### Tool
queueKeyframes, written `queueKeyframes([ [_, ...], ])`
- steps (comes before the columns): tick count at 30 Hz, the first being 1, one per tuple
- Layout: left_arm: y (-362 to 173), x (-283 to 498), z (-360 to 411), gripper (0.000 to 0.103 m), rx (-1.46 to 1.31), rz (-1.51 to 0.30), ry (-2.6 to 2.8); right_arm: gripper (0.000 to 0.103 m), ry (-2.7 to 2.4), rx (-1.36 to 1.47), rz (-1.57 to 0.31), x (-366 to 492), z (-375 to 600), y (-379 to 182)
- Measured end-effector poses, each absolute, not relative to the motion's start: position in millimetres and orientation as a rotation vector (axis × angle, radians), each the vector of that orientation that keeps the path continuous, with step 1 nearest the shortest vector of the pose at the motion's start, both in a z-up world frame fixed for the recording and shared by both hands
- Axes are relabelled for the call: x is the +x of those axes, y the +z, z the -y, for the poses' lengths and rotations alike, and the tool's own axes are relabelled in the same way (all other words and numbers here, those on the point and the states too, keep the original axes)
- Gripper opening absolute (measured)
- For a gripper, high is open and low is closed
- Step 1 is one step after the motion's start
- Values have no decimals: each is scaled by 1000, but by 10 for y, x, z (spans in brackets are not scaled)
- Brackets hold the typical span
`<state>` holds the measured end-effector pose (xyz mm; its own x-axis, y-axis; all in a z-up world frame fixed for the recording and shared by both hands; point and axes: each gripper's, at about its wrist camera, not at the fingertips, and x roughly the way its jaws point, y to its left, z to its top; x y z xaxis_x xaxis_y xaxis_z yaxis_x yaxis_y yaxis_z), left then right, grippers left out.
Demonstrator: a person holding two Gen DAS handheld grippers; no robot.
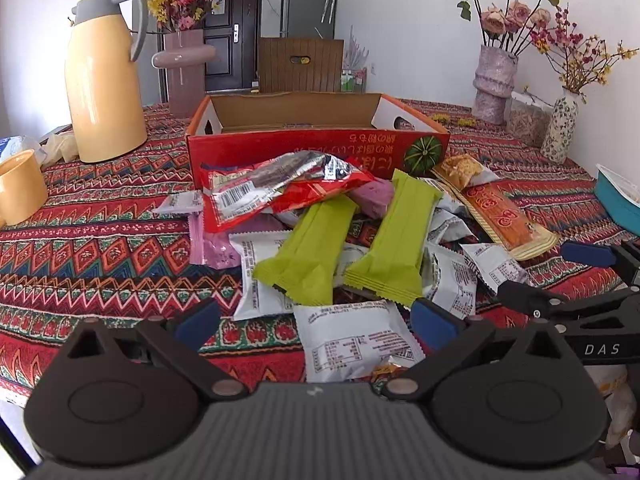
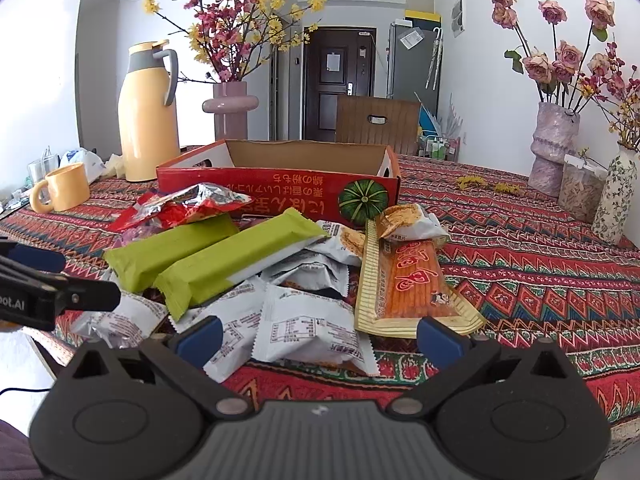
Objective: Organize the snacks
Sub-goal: 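Lower the left tool onto a white printed packet and close it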
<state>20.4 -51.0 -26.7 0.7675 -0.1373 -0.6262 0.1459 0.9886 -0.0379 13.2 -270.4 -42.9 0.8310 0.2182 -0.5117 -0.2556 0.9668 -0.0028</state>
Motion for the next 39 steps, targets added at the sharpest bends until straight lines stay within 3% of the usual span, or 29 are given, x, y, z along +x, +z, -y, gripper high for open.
queueKeyframes([
  [15,-438,404,788,102,44,-814,-98,103,293,-27,-547,205,2904,-570],
  [29,-464,456,815,68,43,-851,-74,103,302,14,-553,202,2927,-629],
  [39,-438,410,770,59,28,-842,-89,103,318,18,-560,215,2851,-641],
])
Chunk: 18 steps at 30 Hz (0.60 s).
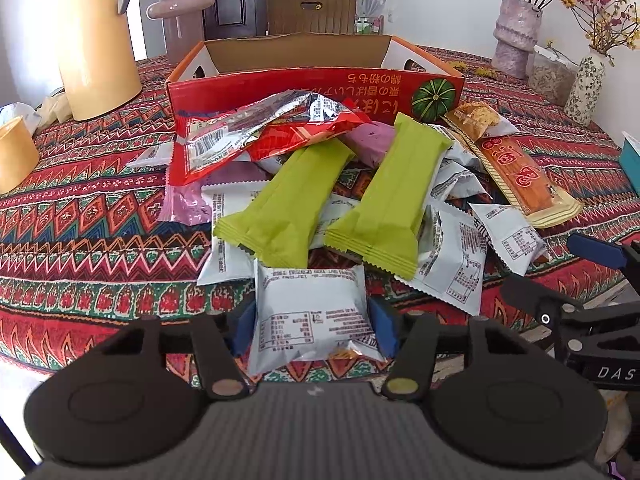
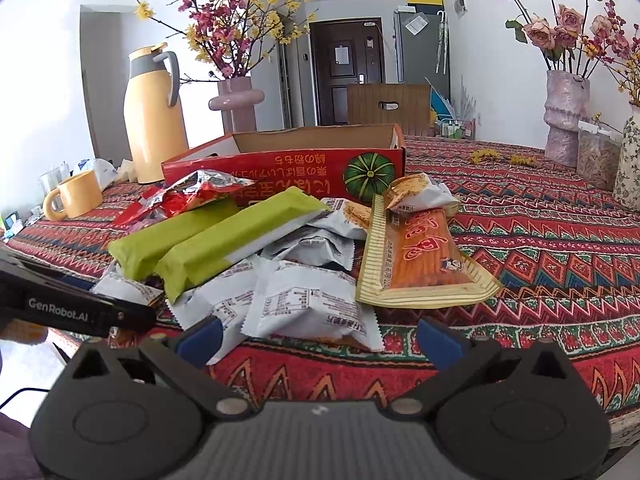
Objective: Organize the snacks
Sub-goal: 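Lower the left tool onto a white printed packet and close it, then lower the right tool onto a white packet and close it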
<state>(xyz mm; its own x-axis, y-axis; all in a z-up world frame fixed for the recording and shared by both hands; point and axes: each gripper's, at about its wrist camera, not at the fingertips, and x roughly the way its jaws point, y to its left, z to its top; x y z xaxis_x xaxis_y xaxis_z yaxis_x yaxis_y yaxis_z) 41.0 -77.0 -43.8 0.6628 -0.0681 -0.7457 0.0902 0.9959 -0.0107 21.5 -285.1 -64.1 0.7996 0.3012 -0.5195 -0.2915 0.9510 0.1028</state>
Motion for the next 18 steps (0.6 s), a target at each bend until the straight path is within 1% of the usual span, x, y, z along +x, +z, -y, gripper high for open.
queueKeyframes([
  [2,-433,400,757,59,22,-839,-93,102,316,22,-562,236,2840,-642],
  [4,-429,387,741,59,14,-837,-99,96,317,28,-568,259,2832,-637],
  [6,-422,379,730,59,9,-832,-101,92,318,34,-570,281,2825,-627],
  [11,-412,363,692,59,-3,-822,-108,91,330,77,-597,398,2838,-622],
  [15,-405,352,651,59,-14,-814,-108,88,340,143,-636,519,2877,-653],
  [17,-400,348,628,59,-21,-811,-109,83,342,173,-640,556,2880,-647],
  [18,-397,344,615,59,-24,-809,-110,76,339,178,-640,567,2873,-648],
])
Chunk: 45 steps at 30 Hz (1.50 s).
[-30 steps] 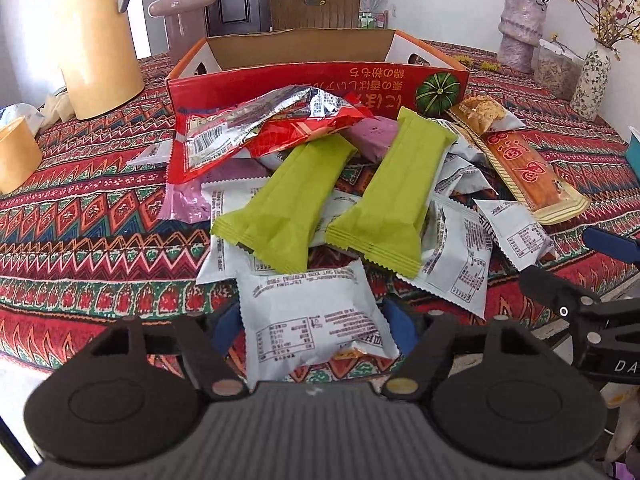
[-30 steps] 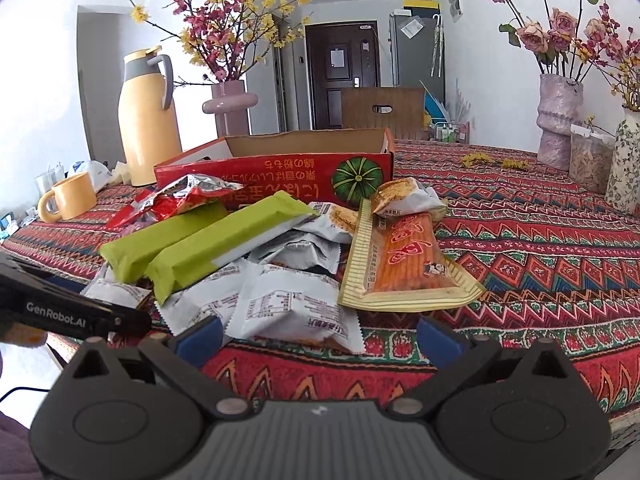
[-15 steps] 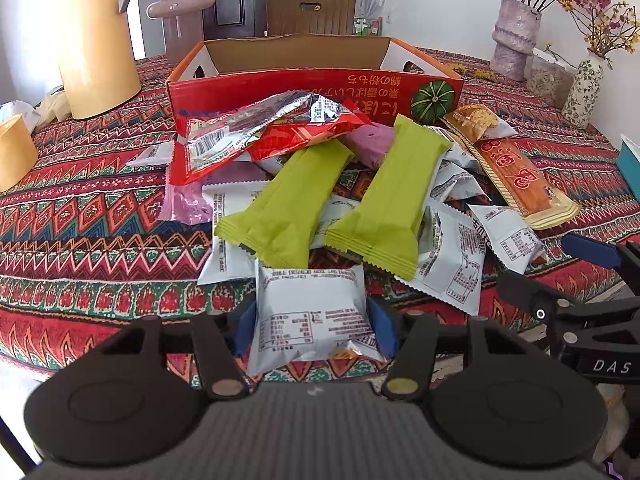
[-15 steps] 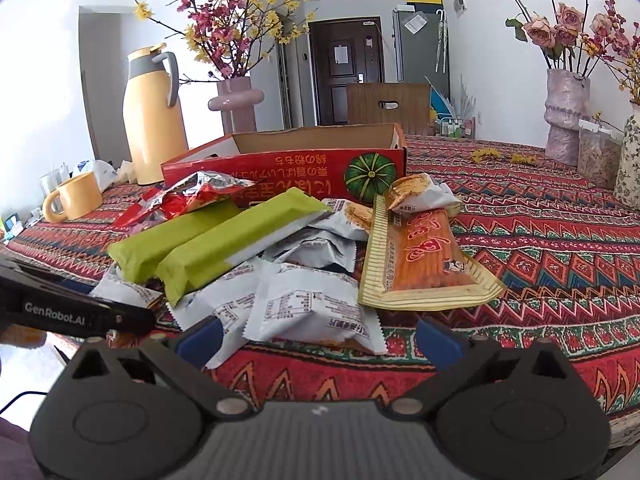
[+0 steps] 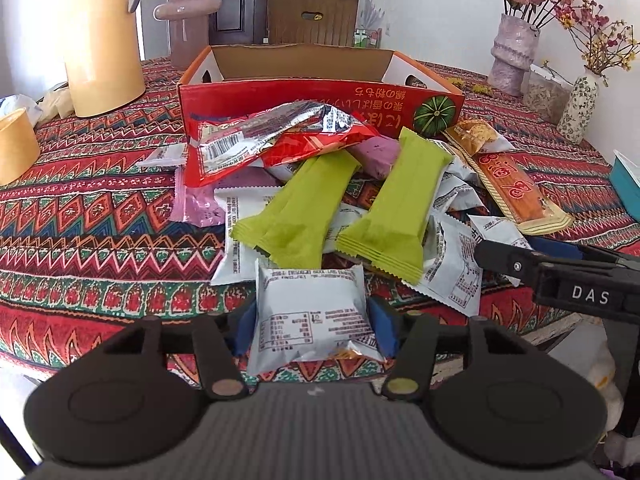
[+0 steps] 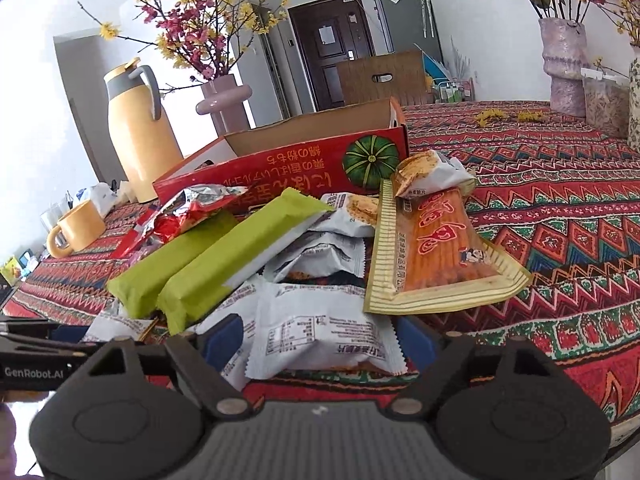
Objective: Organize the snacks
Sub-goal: 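Lower the right tool onto a white packet and close it, then carry the white packets into the box and open both tools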
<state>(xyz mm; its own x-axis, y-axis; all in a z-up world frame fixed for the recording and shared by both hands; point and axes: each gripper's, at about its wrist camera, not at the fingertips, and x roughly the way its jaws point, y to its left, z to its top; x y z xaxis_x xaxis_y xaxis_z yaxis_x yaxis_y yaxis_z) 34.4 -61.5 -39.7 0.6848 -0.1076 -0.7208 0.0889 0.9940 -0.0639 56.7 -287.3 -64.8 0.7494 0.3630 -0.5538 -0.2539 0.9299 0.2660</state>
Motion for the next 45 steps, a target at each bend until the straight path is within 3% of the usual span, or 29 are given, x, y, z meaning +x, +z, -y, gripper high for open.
queueKeyframes([
  [2,-392,341,591,59,-31,-805,-110,74,327,173,-636,578,2835,-657],
  [4,-383,335,556,59,-38,-801,-110,64,317,162,-632,571,2799,-660],
  [9,-349,305,476,59,-53,-788,-109,48,313,146,-604,512,2764,-621],
  [15,-308,274,365,59,-77,-770,-105,40,314,122,-567,440,2698,-553],
  [45,300,737,180,59,-103,-549,-70,38,293,120,-385,803,2575,-11],
])
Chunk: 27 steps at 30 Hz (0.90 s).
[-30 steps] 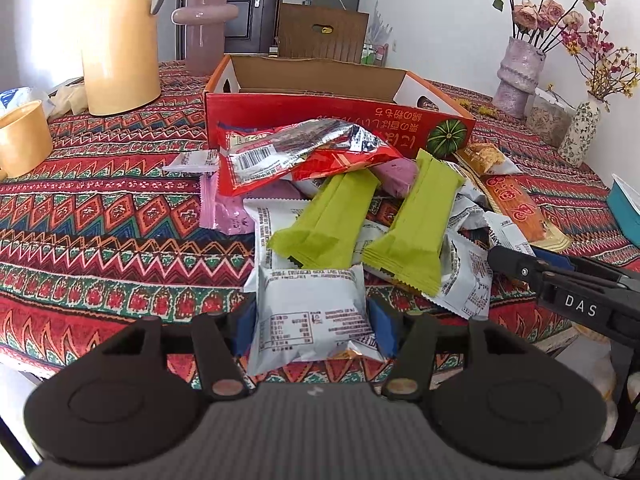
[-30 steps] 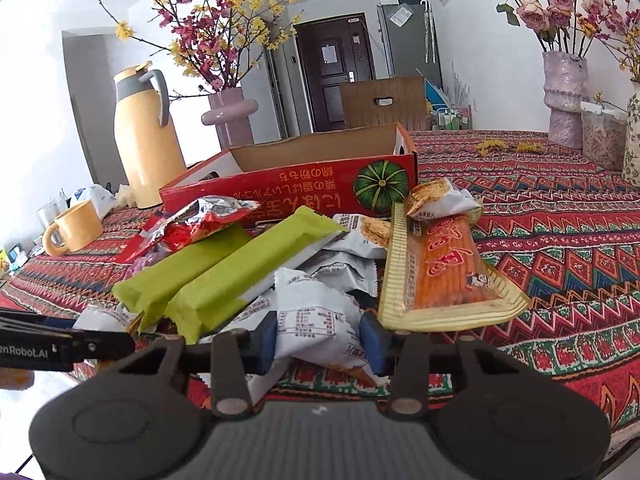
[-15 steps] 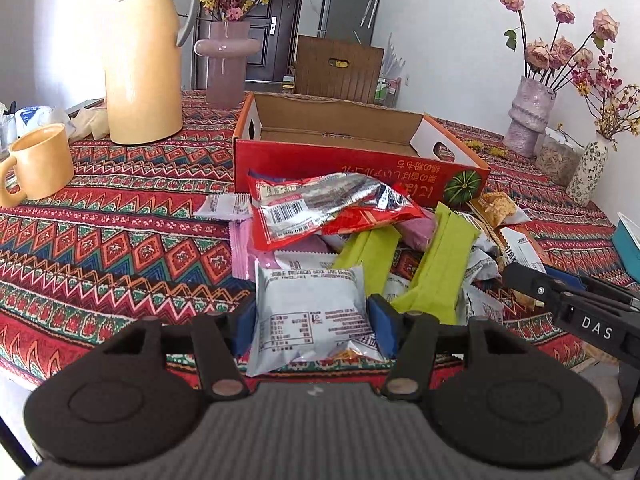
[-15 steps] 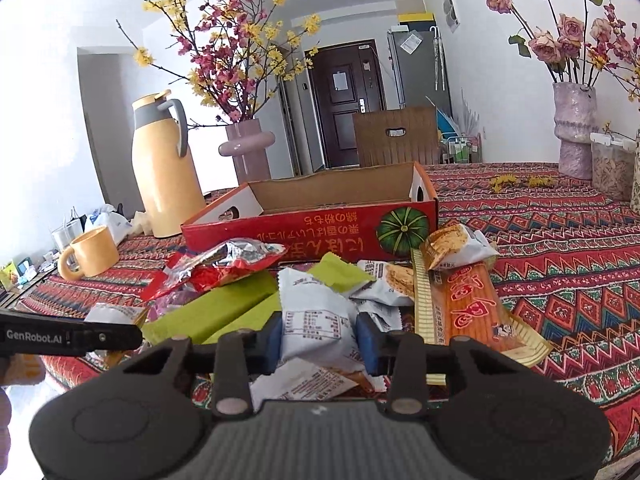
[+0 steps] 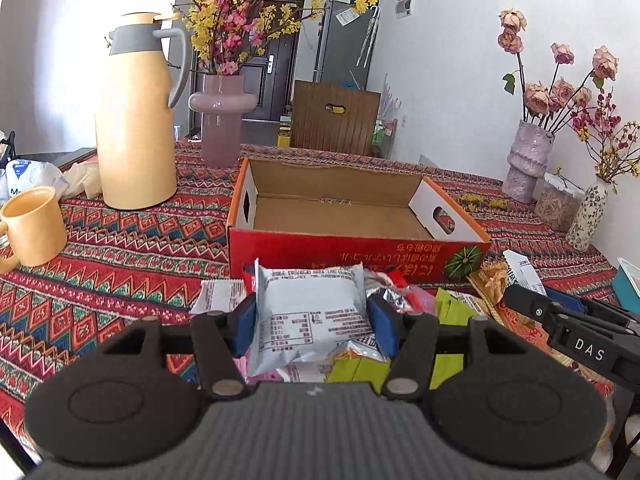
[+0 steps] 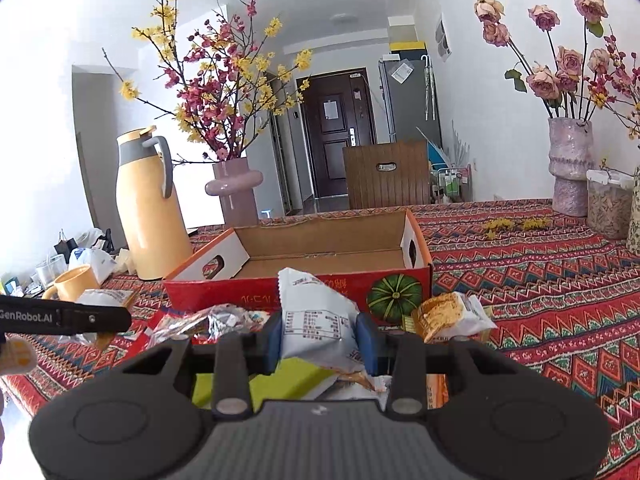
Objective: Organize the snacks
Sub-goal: 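Carry the white packets into the box and open both tools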
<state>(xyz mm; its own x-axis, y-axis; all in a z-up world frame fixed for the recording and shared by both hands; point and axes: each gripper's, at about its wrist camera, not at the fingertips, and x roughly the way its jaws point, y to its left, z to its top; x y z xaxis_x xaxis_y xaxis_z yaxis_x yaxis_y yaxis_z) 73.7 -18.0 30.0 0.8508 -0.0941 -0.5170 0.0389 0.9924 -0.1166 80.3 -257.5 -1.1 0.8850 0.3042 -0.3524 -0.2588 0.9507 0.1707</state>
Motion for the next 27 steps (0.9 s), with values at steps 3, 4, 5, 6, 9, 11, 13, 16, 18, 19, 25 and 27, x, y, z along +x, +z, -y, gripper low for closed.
queueKeyframes([
  [3,364,859,195,59,-107,-540,-70,38,278,118,-368,944,2566,62],
  [4,388,909,191,59,-112,-539,-75,38,273,117,-362,992,2561,89],
  [5,410,953,191,59,-115,-536,-79,38,270,115,-358,1037,2553,113],
  [6,435,999,192,59,-115,-531,-79,38,267,114,-353,1095,2549,143],
  [9,486,1133,179,59,-116,-520,-77,38,256,114,-345,1269,2533,223],
  [11,511,1233,168,59,-118,-521,-73,38,252,113,-343,1395,2517,269],
  [13,528,1345,155,59,-122,-524,-68,38,249,108,-343,1527,2480,314],
  [16,550,1510,131,59,-123,-523,-59,38,245,97,-348,1705,2424,357],
  [18,564,1628,116,59,-125,-525,-53,38,242,88,-349,1817,2386,377],
  [19,571,1694,110,59,-127,-528,-49,38,240,81,-352,1886,2367,385],
  [25,575,2114,102,59,-125,-555,-21,38,221,46,-393,2276,2239,394],
  [27,551,2225,101,59,-127,-570,-11,38,214,28,-417,2413,2198,368],
])
